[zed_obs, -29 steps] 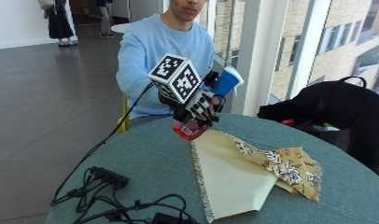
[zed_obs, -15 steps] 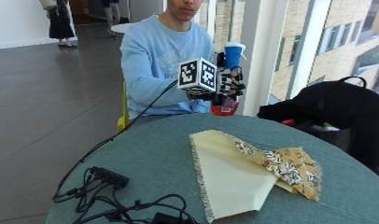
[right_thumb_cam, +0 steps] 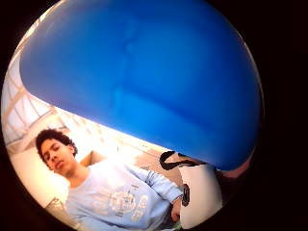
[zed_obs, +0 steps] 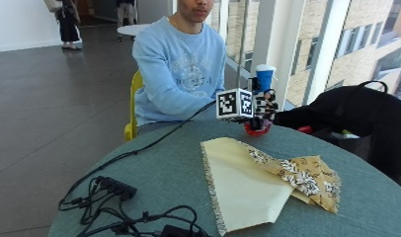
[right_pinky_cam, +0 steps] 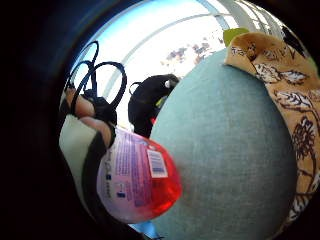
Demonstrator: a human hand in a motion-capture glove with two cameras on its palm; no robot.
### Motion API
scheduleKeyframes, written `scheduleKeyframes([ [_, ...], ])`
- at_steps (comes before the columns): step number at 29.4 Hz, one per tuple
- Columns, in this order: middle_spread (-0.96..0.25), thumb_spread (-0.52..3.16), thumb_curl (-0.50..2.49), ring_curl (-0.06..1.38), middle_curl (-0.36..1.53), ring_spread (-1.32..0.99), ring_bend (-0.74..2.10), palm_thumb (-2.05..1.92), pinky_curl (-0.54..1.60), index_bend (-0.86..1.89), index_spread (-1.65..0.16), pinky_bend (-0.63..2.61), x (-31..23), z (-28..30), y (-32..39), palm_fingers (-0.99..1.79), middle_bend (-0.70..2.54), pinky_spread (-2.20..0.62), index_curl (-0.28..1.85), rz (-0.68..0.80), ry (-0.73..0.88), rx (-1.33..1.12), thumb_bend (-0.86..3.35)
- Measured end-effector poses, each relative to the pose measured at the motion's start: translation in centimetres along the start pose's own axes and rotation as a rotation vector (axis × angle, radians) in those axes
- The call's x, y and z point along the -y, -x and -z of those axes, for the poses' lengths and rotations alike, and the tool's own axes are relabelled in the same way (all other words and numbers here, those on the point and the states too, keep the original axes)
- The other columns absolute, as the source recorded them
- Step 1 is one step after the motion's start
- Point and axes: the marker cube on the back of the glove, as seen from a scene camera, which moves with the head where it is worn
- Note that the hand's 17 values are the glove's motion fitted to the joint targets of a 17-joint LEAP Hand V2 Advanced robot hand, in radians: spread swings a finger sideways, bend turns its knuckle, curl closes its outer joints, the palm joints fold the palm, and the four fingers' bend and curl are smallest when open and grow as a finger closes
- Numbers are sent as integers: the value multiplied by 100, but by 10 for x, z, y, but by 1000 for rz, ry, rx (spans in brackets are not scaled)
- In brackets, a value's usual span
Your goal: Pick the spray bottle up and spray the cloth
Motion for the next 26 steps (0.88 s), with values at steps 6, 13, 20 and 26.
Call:
scheduleKeyframes([
  [6,-8,75,64,39,43,-8,55,84,38,12,-21,47,0,-7,-7,117,28,-10,34,-6,-6,-9,-3],
  [13,-9,77,63,39,44,-9,54,84,38,12,-21,47,-1,-11,-12,117,29,-11,34,-17,-2,-4,-3],
  [20,-9,84,60,39,45,-9,53,81,38,10,-23,45,-8,-8,-12,113,31,-11,33,-19,22,-1,-4],
  [26,-10,91,54,41,45,-10,55,77,39,0,-28,43,-25,12,-4,88,32,-6,27,-8,16,-43,-4],
])
